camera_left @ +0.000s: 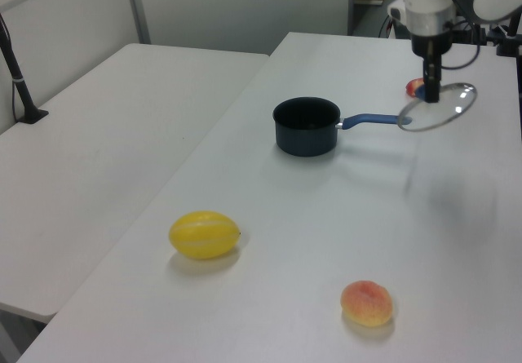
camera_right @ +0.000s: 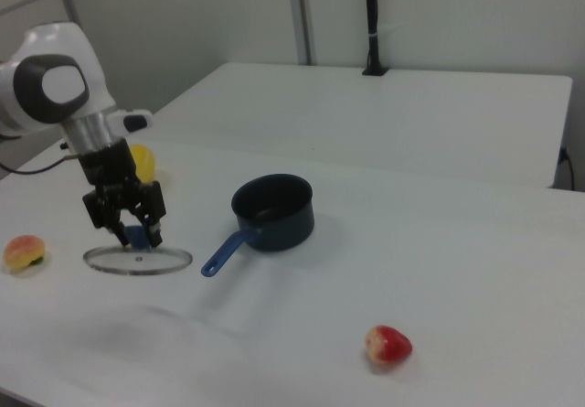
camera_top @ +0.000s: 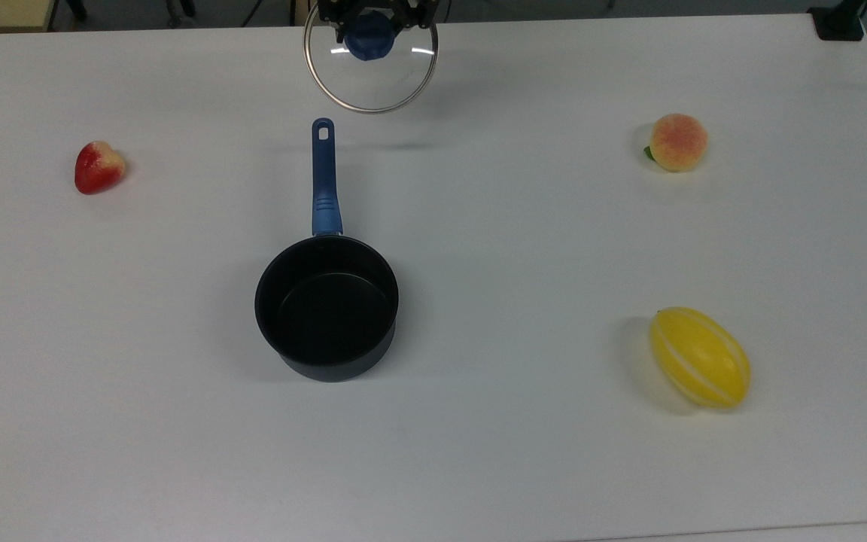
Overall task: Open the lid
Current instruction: 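Carry the lid beside the saucepan and lower it to the table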
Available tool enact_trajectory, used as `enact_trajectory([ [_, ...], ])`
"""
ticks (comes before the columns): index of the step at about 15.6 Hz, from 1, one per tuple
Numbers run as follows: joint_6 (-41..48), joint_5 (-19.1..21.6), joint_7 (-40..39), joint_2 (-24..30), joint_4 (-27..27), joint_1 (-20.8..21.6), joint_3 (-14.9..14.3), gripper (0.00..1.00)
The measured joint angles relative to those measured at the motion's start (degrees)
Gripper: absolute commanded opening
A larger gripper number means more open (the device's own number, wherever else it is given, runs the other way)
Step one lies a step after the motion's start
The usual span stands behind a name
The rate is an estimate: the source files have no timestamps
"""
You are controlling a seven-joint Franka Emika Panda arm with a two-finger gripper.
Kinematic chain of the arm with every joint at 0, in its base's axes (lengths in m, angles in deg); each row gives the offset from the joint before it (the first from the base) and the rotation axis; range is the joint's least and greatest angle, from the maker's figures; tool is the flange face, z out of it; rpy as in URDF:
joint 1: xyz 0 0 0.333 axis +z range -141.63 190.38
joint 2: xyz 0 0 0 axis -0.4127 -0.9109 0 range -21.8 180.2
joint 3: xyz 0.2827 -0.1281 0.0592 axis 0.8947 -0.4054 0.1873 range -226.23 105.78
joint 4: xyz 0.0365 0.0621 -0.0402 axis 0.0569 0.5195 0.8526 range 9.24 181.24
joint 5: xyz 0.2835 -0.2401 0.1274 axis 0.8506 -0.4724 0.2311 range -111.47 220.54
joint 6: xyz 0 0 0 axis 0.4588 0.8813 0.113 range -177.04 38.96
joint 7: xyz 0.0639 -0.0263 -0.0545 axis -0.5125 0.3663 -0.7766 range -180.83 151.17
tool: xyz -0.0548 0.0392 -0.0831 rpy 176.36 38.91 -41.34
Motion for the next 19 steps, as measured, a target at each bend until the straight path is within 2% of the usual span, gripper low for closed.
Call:
enact_trajectory([
  [6,-2.5,0.0,-1.0,0.1,7.6,1.3,0.4,0.06],
  [14,-21.8,-0.4,-0.9,-0.7,17.5,-0.4,0.6,0.06],
  [19,-30.9,-0.4,-0.7,-3.3,18.1,-2.8,0.6,0.06],
])
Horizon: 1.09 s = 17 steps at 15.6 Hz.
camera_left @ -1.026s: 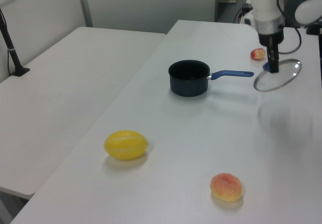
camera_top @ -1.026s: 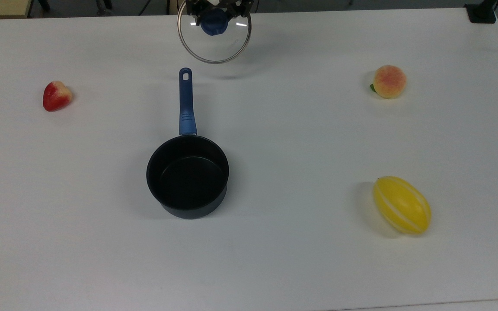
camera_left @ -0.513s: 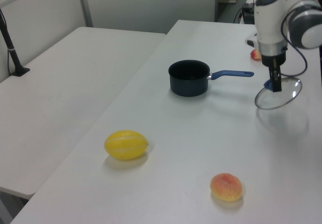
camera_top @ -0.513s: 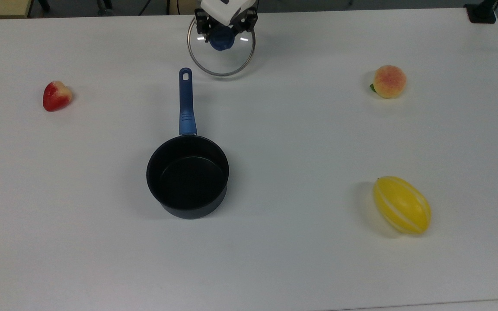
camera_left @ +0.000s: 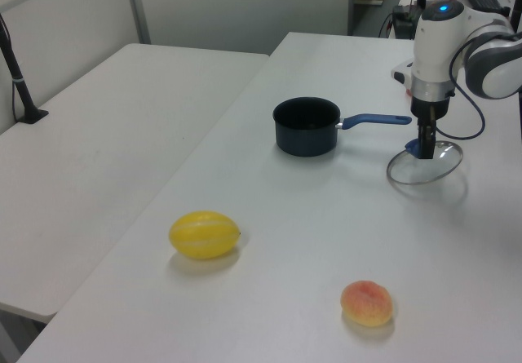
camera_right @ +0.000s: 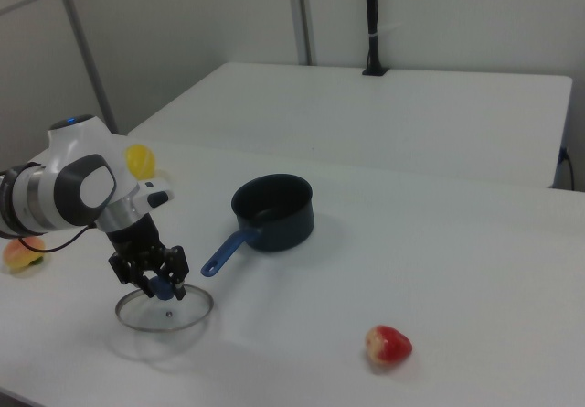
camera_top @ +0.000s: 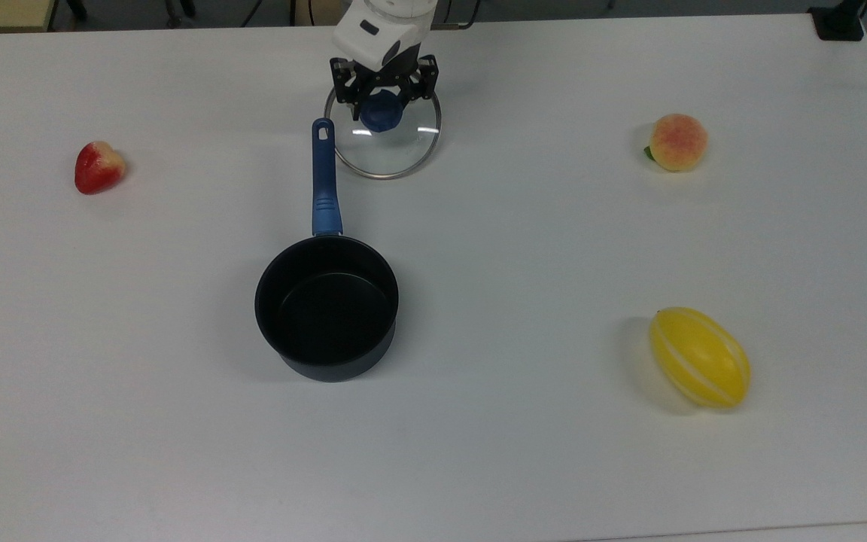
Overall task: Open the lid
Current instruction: 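Carry the lid beside the saucepan and lower it to the table, then open the gripper to release the lid knob and rise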
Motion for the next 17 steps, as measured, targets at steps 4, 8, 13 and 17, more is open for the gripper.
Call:
enact_trajectory([
  [4,-3.4,0.0,0.1,-2.0,0.0,-0.3,0.0,0.07],
  [8,-5.6,-0.1,2.1,-3.4,-0.1,-0.4,0.0,0.28],
  [13,-5.6,-0.1,2.4,-3.5,-0.1,-0.4,0.0,0.74],
  [17,-5.6,-0.1,2.4,-4.0,0.0,-0.4,0.0,1.0],
])
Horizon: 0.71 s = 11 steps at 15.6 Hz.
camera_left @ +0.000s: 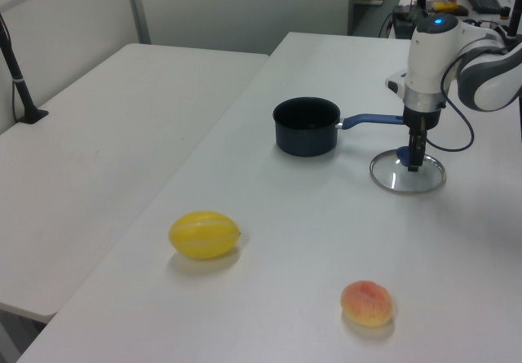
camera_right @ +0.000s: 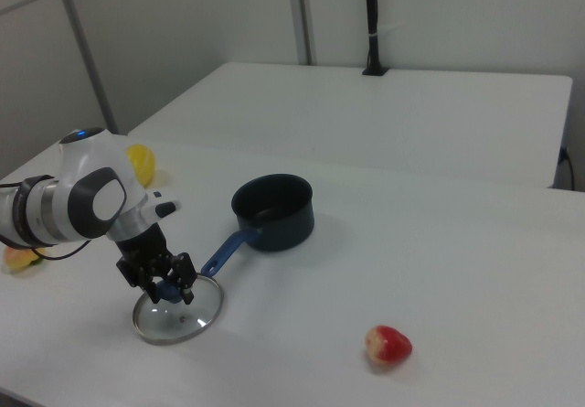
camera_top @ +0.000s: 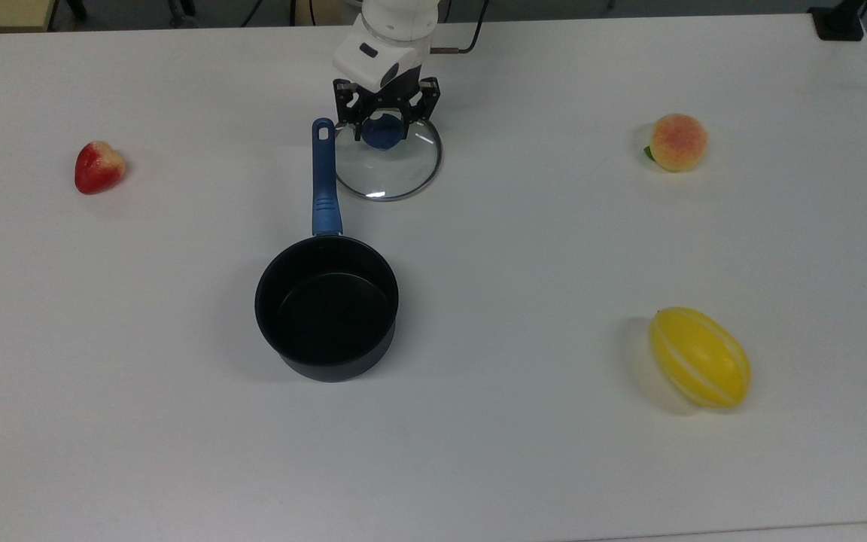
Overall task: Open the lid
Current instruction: 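Open the gripper to release the lid knob and rise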
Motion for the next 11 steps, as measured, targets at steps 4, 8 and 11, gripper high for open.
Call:
enact_trajectory([
  [4,2.6,0.0,0.1,-0.2,-0.4,-0.1,0.0,1.0],
  [8,13.6,0.0,0.1,1.5,-4.9,0.1,2.1,1.0],
  [11,24.0,0.4,1.1,2.9,-10.5,0.6,5.6,1.0],
])
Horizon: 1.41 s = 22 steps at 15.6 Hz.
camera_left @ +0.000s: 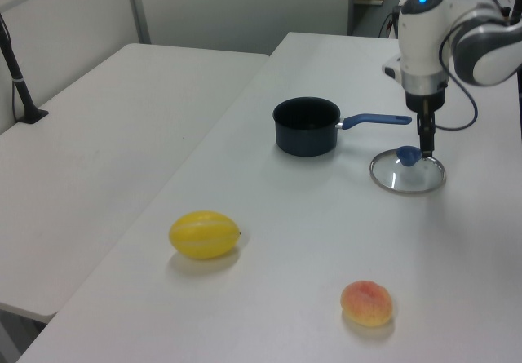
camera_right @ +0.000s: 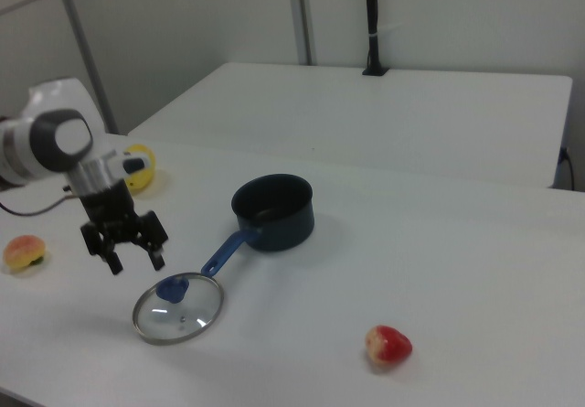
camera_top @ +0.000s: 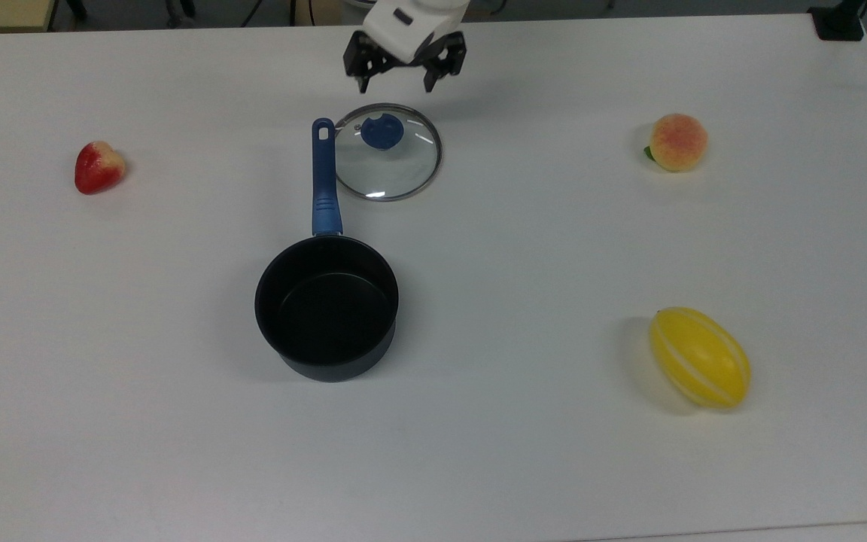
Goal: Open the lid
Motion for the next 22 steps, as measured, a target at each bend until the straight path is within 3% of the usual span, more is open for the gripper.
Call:
enact_trajectory([
  [5,18.6,6.2,0.4,1.4,-17.9,-0.3,1.1,1.0],
  [9,26.0,8.3,0.4,1.7,-28.6,-1.0,-0.2,1.0],
  [13,25.3,9.6,0.4,1.8,-31.6,-1.2,-6.3,1.0],
  [17,21.6,14.8,-1.9,1.6,-31.7,-1.4,-12.4,1.0],
  [22,12.6,15.8,-8.4,-0.6,-31.7,-1.7,-13.8,1.0],
])
